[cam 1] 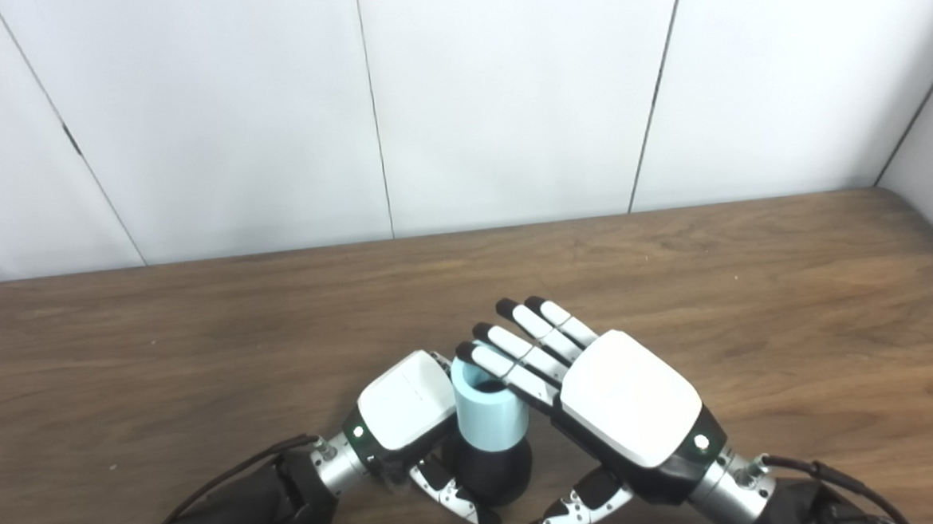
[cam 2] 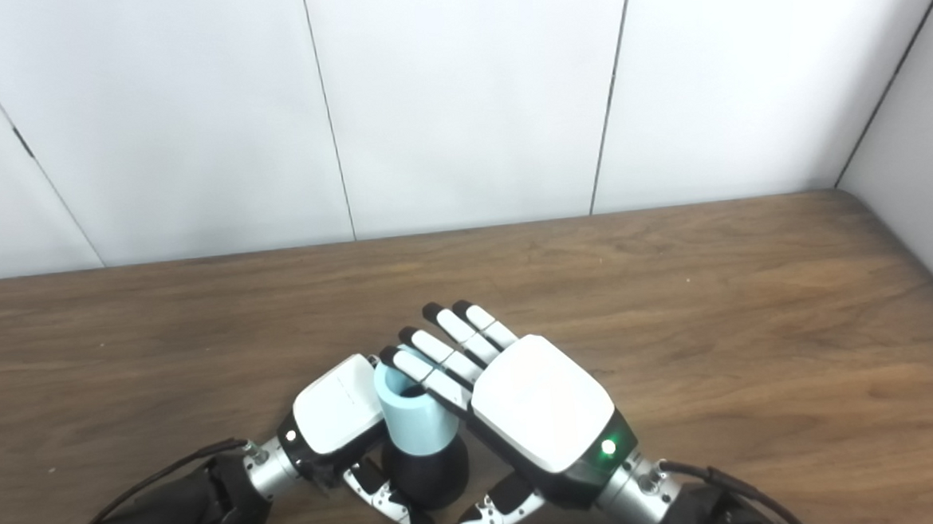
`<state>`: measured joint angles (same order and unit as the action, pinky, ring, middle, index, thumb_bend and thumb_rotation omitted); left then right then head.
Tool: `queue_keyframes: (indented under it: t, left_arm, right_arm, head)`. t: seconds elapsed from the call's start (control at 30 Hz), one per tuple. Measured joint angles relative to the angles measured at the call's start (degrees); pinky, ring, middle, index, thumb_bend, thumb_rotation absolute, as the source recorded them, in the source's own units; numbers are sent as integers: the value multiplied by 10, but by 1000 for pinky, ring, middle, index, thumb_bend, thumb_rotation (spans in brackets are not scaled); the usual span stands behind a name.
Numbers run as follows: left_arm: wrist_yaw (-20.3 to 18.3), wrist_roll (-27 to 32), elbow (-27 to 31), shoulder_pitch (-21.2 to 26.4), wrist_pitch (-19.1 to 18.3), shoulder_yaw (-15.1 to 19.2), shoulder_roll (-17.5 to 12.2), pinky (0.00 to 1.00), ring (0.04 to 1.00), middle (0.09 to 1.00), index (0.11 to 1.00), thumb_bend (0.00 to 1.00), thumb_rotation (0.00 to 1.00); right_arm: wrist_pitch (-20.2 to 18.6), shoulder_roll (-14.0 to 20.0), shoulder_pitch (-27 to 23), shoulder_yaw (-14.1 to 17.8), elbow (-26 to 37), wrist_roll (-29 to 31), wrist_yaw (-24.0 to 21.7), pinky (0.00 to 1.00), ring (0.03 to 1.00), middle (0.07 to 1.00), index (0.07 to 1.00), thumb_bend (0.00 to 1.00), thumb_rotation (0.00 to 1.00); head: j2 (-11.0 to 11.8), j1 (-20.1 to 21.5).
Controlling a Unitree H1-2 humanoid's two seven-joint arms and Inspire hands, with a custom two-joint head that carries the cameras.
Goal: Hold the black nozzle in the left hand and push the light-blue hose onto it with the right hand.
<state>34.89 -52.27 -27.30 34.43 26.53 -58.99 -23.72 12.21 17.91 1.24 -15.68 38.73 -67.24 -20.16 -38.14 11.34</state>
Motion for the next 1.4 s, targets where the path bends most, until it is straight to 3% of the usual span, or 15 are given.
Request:
queue_keyframes:
  t: [0.07, 0.17, 0.3, 0.5, 0.6, 0.7, 0.83, 0.93, 1.13, 1.4]
  left_arm:
    - [-4, 4, 0, 0, 0, 0, 0, 152, 185, 453, 479, 521, 0]
    - [-8, 8, 1, 0, 0, 0, 0, 153, 187, 399, 486, 515, 0]
    - [-9, 8, 1, 0, 0, 0, 0, 150, 182, 469, 477, 524, 0]
    - [-9, 8, 1, 0, 0, 0, 0, 166, 202, 471, 477, 523, 0]
    - [-8, 8, 1, 0, 0, 0, 0, 174, 218, 395, 496, 514, 0]
    - [-8, 7, 1, 0, 0, 0, 1, 163, 200, 465, 479, 523, 0]
    - [-7, 8, 0, 0, 0, -1, 1, 187, 220, 390, 495, 514, 0]
    - [-7, 9, 0, 1, 0, -2, 1, 220, 260, 404, 507, 515, 0]
    - [-6, 9, -1, 2, 0, -5, 2, 225, 266, 405, 507, 515, 0]
    - [-3, 9, -3, 3, 0, -7, 2, 209, 250, 395, 504, 514, 0]
  right_arm:
    - [0, 4, 4, -1, -3, 0, 7, 951, 1000, 936, 890, 954, 802]
    - [0, 5, 3, -3, -3, -1, 7, 953, 1000, 937, 892, 952, 795]
    - [0, 6, 4, -4, -3, -1, 8, 941, 1000, 931, 888, 956, 785]
    - [-1, 6, 5, -4, -5, 4, 14, 960, 1000, 945, 897, 951, 776]
    - [-4, 4, 10, 0, -9, 20, 20, 961, 1000, 964, 920, 935, 778]
    - [-8, -4, 17, 8, -13, 43, 24, 997, 1000, 991, 957, 920, 789]
    - [-11, -21, 24, 24, -12, 64, 23, 1000, 1000, 1000, 997, 879, 842]
    - [-13, -34, 15, 42, -9, 73, 23, 1000, 1000, 1000, 1000, 875, 904]
    - [-21, -56, -32, 70, 14, 74, 22, 1000, 1000, 1000, 1000, 887, 915]
    - [-23, -59, -38, 86, 5, 70, 22, 1000, 1000, 1000, 1000, 897, 950]
  head:
    - [0, 0]
    - [0, 0]
    - [0, 0]
    - [3, 0]
    - [4, 0]
    - [5, 2]
    - [7, 3]
    - [8, 2]
    - [11, 3]
    - [14, 2]
